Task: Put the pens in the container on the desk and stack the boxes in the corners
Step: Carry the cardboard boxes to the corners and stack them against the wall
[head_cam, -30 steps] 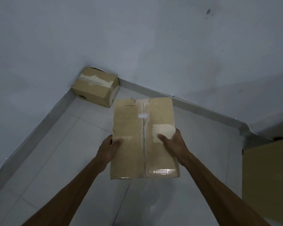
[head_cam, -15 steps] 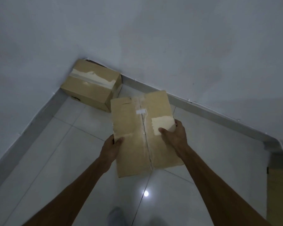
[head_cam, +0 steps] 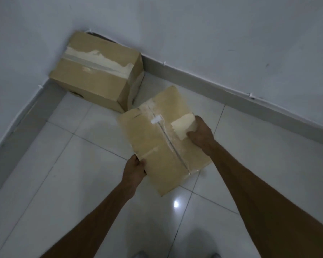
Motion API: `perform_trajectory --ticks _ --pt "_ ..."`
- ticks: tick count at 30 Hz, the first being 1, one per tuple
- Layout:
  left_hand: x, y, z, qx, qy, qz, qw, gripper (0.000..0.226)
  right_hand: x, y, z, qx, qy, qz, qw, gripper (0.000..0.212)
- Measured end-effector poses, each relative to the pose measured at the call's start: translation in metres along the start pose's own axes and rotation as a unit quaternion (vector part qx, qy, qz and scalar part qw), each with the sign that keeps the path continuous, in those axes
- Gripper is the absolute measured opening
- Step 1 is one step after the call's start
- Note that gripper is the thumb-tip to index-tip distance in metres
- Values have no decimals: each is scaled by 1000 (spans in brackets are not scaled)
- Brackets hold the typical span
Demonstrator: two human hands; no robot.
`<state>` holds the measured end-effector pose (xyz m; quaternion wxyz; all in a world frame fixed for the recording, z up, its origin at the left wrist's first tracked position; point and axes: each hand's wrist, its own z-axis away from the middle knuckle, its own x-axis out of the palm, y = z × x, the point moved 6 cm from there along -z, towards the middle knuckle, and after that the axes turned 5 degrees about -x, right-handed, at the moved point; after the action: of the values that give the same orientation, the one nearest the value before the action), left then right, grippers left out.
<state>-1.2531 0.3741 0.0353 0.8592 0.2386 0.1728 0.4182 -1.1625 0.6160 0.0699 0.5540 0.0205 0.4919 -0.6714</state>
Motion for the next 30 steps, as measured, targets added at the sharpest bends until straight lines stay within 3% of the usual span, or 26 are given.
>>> perform_trajectory --ticks 5,8,12,15,18,20,22,26,30 --pt "2 4 -18 -12 -4 11 1000 23 5 6 -23 -42 26 0 999 59" --pt "5 8 -11 -45 -4 26 999 25 4 31 -9 -22 43 24 999 60" --pt "5 7 1 -79 31 25 996 27 6 85 35 79 77 35 993 94" --pt "3 4 2 -78 60 25 995 24 11 109 66 164 110 -77 977 109" --pt "-1 -1 -3 -67 108 16 992 28 41 113 74 249 50 -232 939 92" --pt "-1 -3 -3 -61 140 28 988 29 59 107 67 237 14 -327 915 76" --pt "4 -5 -1 -63 154 54 985 31 58 100 59 218 29 -383 897 62" --pt "23 3 -2 -60 114 95 987 35 38 82 49 159 101 -456 870 60" --pt "59 19 -8 -67 31 134 988 31 23 71 40 84 150 -408 897 46"
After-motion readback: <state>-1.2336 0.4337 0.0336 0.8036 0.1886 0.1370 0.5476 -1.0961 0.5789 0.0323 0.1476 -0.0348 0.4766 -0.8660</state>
